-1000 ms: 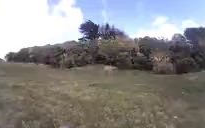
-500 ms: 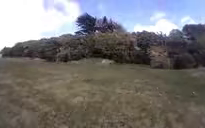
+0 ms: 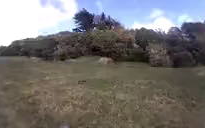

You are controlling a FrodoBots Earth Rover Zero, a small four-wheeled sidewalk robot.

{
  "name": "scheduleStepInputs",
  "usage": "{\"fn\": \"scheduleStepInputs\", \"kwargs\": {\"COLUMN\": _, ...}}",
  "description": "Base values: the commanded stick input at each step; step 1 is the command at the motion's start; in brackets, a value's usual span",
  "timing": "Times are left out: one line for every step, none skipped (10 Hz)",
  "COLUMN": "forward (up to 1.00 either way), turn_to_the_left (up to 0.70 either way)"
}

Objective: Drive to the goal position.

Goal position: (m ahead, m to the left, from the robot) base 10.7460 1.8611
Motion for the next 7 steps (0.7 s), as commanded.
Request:
{"fn": "scheduleStepInputs", "kwargs": {"forward": 1.0, "turn_to_the_left": 0.0}}
{"fn": "scheduleStepInputs", "kwargs": {"forward": 1.0, "turn_to_the_left": 0.0}}
{"fn": "scheduleStepInputs", "kwargs": {"forward": 1.0, "turn_to_the_left": 0.0}}
{"fn": "scheduleStepInputs", "kwargs": {"forward": 1.0, "turn_to_the_left": 0.0}}
{"fn": "scheduleStepInputs", "kwargs": {"forward": 1.0, "turn_to_the_left": 0.0}}
{"fn": "scheduleStepInputs", "kwargs": {"forward": 1.0, "turn_to_the_left": 0.0}}
{"fn": "scheduleStepInputs", "kwargs": {"forward": 1.0, "turn_to_the_left": -0.01}}
